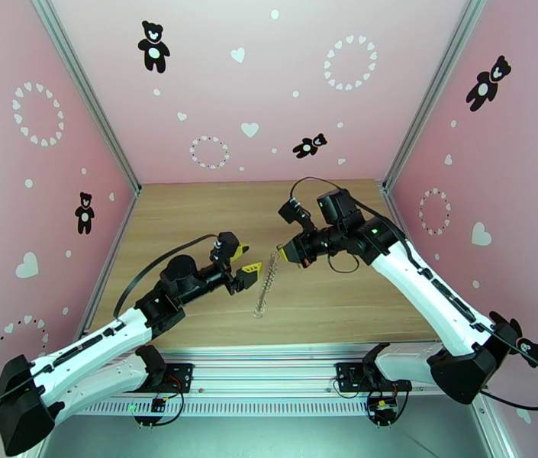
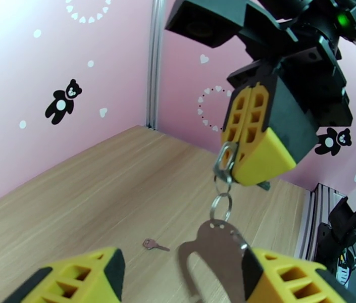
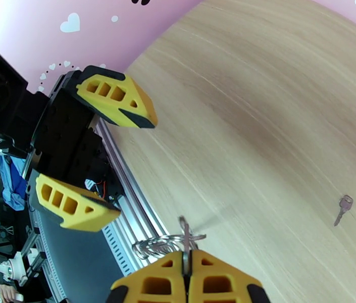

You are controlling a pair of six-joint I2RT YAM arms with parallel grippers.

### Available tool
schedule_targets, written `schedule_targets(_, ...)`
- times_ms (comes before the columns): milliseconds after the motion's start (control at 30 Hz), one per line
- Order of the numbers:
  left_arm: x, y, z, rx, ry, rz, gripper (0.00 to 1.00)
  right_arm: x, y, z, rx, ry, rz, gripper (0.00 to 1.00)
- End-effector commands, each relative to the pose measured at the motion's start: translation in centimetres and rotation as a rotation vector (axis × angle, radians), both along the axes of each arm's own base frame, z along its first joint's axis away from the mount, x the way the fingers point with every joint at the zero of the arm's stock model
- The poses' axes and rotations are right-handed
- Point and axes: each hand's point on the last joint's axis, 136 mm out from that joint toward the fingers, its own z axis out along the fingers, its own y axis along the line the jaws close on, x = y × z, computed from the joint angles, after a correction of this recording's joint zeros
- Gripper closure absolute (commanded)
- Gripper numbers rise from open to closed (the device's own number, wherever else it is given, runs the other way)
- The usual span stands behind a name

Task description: Remove the keys from the keyring

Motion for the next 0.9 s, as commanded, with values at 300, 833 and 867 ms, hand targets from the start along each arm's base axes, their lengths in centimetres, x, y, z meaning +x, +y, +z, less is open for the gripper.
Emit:
schedule_targets(300, -0.6, -3.0, 1.2, -0.039, -0.099, -0.075, 0.33, -0.5, 0.4, 1.9, 0.067, 0.070, -0.076, 1.00)
schedule_targets(833, 0.1, -3.9, 0.0, -0.007, -0.137, -0.074, 0.41, -2.5, 0.9, 2.9, 0.143, 0.110, -0.001, 1.00)
schedule_targets(867, 0.0, -3.9, 0.0, -0.011, -0.140, -0.080, 0.42, -2.6, 0.8, 2.9, 0.141, 0.108, 0.004, 1.00)
